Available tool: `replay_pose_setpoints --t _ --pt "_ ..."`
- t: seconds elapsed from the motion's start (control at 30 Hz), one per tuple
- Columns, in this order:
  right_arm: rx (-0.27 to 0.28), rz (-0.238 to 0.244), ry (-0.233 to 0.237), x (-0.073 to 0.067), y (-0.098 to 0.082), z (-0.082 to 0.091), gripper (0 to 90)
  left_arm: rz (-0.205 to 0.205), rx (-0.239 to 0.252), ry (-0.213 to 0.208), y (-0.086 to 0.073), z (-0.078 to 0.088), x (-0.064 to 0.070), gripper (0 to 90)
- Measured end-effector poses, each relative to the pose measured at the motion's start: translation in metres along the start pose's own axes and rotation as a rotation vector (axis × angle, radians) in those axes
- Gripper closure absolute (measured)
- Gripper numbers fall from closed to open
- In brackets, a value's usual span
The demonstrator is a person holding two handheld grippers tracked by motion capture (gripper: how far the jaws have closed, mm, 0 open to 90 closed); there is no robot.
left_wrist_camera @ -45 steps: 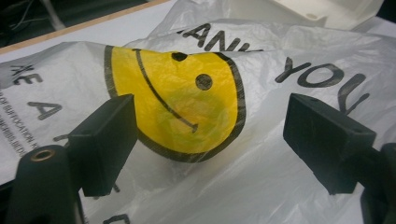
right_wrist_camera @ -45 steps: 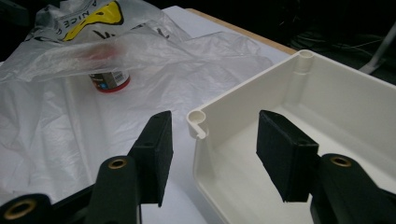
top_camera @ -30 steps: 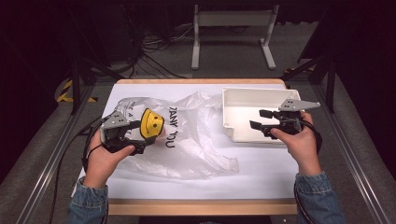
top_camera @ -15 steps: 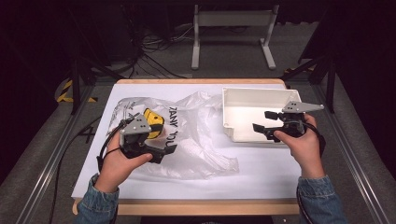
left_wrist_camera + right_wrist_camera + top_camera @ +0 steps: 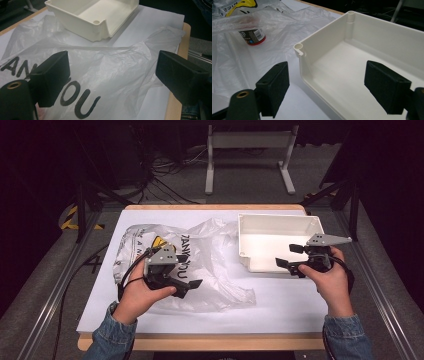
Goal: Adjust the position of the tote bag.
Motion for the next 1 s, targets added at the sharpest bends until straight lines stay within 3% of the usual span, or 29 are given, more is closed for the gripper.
replay_pose_setpoints --t 0.37,0.53,0.67,0.73,1.0 --pt "-0.012 -0.015 -0.016 0.003 -0.010 0.004 19.1 -0.056 -0.018 -0.051 0.009 -0.020 0.014 11.2" --pt "-0.018 -0.013 -0.019 0.003 -0.012 0.004 18.4 -0.074 -0.036 -0.053 0.008 -0.029 0.016 5.9" --pt "-0.024 -0.010 -0.020 0.003 -0.013 0.002 18.0 -0.079 -0.072 -0.004 0.004 -0.035 0.010 2.0" --pt "-0.033 -0.007 -0.021 0.004 -0.014 0.001 17.8 -0.059 -0.079 0.017 0.002 -0.038 0.006 2.0" --pt "-0.049 -0.007 -0.026 0.005 -0.016 -0.002 17.8 -0.049 -0.139 0.089 -0.008 -0.044 -0.009 3.0"
Point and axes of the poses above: each handheld gripper's, and its own axes: z roughly backward along the jaws, y roughly out of its top, x roughly to its right, the point moved 9 cm from there along -z, roughly forward along the jaws, and after that the axes turned 14 degrees about -x, right-handed, at the moved point
